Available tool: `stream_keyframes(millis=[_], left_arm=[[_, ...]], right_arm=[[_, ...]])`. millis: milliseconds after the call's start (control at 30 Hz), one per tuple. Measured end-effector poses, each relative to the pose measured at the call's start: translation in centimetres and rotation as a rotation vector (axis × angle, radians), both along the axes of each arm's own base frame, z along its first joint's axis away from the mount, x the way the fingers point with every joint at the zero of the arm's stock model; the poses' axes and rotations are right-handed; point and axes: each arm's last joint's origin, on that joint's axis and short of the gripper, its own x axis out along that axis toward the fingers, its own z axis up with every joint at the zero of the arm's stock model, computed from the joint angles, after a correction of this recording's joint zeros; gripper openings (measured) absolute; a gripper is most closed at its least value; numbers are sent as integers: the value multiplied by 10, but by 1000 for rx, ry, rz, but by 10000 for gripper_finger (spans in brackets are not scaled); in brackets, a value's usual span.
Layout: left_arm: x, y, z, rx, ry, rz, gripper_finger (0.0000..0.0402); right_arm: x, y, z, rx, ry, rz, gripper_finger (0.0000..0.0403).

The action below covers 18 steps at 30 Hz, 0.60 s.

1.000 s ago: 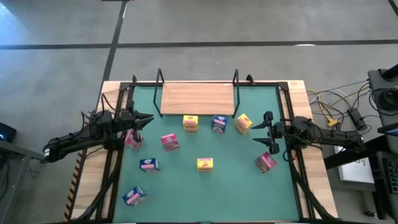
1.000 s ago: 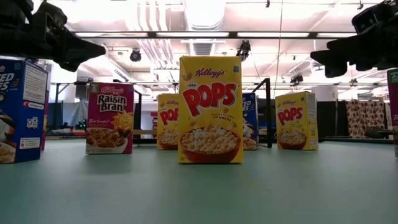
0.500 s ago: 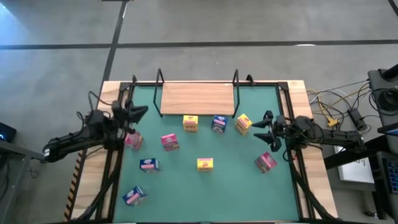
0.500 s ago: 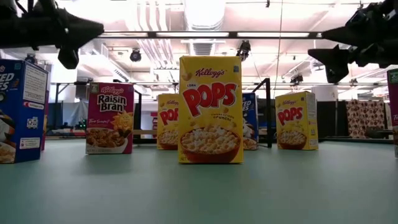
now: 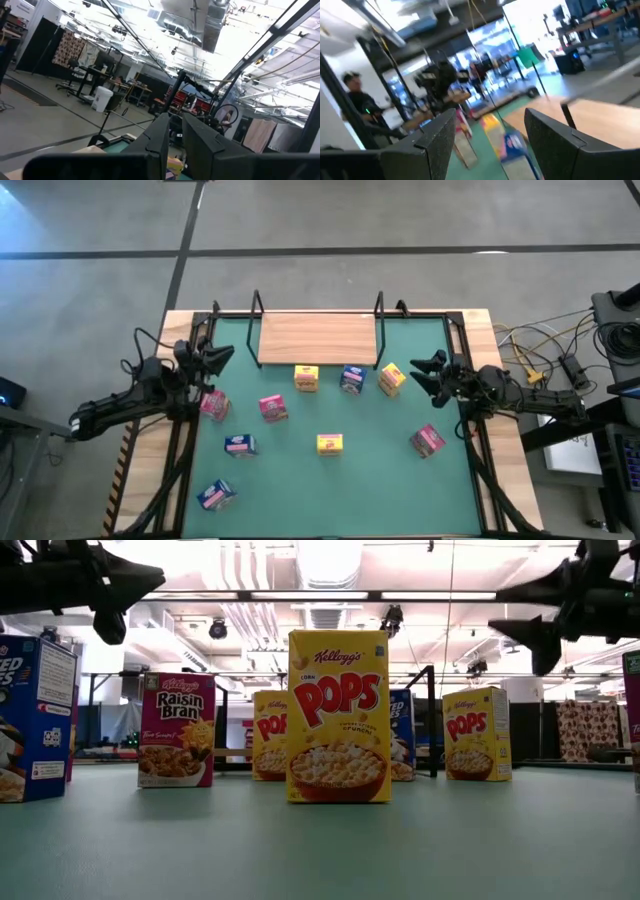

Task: Stack cereal on shelf
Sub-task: Put the top right yellow cereal box on the shelf

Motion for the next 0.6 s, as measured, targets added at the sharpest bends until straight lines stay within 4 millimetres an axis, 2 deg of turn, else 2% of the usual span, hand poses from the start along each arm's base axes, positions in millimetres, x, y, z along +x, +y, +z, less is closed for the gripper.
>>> stream_keyframes(millis=[200,367,467,600], left_arm=[[0,1,2,4,-17,17,38],[2,1,9,19,-88,17,38],[4,2,13,47,-114,25,38],[8,3,14,87,-96,42,38]], right_arm=[[2,2,15,-45,-128,46,224],[16,0,41,-72,-36,31,224],[39,-3,52,-69,106,33,224],[62,-5,78,-77,226,35,224]])
